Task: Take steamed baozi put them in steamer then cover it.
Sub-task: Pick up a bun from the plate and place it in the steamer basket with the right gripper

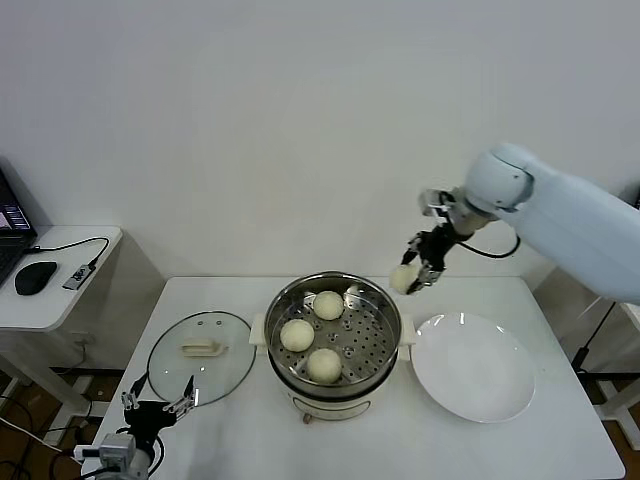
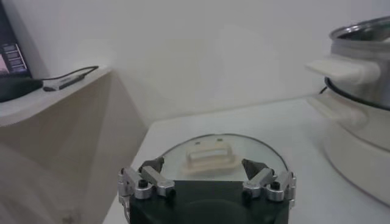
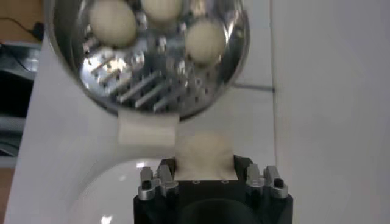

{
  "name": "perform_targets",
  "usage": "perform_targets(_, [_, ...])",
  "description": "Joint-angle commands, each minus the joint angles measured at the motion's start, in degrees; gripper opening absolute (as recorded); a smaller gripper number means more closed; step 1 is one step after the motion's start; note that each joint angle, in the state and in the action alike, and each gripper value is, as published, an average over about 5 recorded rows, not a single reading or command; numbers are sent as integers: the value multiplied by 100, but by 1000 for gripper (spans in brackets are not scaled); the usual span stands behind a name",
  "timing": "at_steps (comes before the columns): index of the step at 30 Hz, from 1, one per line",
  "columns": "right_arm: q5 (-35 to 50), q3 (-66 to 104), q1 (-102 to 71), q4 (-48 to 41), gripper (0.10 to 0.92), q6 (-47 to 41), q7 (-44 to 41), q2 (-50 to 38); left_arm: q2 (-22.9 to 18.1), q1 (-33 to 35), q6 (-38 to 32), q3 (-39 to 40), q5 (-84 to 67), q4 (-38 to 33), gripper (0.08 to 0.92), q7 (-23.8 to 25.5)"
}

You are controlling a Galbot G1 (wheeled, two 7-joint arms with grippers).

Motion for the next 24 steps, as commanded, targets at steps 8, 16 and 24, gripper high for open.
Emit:
perform_targets(8, [214, -714, -172, -152, 596, -297, 184, 948, -12, 20, 2, -40, -152, -70, 823, 5])
perform_targets(16, [-40, -638, -449, -246, 594, -289, 274, 1046, -7, 13, 3, -28, -159, -44, 823, 10])
perform_targets(24, [-236, -667, -558, -290, 595, -247, 270, 1021, -10, 20, -2, -8, -154, 1, 823, -1])
